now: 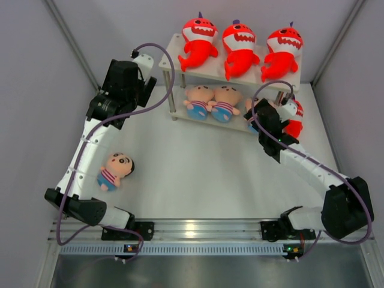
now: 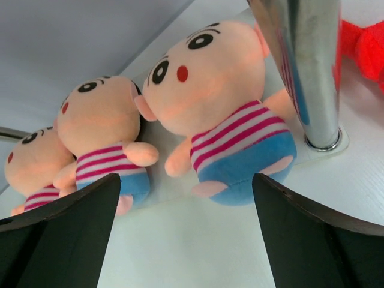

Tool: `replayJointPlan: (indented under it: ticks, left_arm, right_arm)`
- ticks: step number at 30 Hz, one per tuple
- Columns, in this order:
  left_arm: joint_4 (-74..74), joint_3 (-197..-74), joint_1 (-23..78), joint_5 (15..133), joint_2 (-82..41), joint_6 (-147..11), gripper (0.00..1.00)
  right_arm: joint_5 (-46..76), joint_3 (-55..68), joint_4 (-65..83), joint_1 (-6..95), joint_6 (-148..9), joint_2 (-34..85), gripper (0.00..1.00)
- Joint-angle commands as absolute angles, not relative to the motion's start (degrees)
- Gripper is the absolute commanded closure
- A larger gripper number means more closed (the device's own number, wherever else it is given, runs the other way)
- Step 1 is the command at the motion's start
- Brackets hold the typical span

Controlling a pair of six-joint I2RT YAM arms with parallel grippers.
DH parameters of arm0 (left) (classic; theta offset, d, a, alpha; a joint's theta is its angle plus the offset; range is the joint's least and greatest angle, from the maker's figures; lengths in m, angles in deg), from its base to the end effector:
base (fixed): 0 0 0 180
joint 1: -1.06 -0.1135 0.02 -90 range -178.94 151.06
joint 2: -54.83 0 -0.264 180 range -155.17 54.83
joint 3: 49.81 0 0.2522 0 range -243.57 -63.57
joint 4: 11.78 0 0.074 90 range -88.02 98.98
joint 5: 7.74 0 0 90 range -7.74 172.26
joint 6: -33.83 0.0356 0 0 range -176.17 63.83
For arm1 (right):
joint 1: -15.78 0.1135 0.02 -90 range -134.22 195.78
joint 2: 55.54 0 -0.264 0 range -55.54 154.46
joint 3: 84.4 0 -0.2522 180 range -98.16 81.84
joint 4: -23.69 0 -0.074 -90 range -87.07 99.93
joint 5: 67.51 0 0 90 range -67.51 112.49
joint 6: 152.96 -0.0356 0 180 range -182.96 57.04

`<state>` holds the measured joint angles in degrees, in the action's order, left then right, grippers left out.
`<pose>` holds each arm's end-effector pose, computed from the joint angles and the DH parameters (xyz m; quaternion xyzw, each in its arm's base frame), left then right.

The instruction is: Place and organize the stuffed toys onto the shelf

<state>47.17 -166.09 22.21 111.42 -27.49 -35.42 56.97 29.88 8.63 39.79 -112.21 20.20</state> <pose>0.2759 -0.0882 0.4716 0.1655 0.8106 0.2105 0.5208 0.2794 0.1024 0.2817 0.3313 0.7516 0.1052 0.5606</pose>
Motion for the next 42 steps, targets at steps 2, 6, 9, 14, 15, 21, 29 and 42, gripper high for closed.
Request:
replayJointPlan:
  ticks: [2,6,9,14,15,21,29,42]
  left_arm:
    - [47.59,-165.87,22.07,111.17,-25.33,-35.08,0.02]
    - [47.68,-165.26,22.07,111.87,-25.24,-34.73,0.02]
    - [47.68,-163.07,21.98,114.68,-25.06,-34.64,0.02]
    - [48.03,-158.67,18.3,118.03,-23.48,-34.99,0.02]
    - [48.29,-157.62,17.24,117.5,-22.87,-35.17,0.02]
    - [48.3,-154.01,10.29,113.9,-21.72,-36.31,0.02]
    - [48.38,-154.09,7.39,112.84,-21.9,-36.66,0.02]
    - [48.3,-152.6,6.25,110.91,-22.6,-37.36,0.02]
  right_arm:
    - [52.91,32.79,6.6,40.48,-110.43,13.82,0.14]
    - [46.85,35.69,5.98,41.0,-106.21,8.97,0.34]
    - [43.24,38.5,5.01,41.0,-105.59,7.48,0.59]
    - [44.55,45.71,12.37,41.0,-102.52,6.59,1.0]
    - [45.07,46.24,15.7,41.0,-101.03,7.2,1.0]
    - [48.68,43.18,21.8,40.57,-96.72,16.69,1.0]
    - [49.83,37.81,26.79,36.35,-95.57,25.75,1.0]
    - [44.55,36.56,26.99,37.4,-94.07,27.0,1.0]
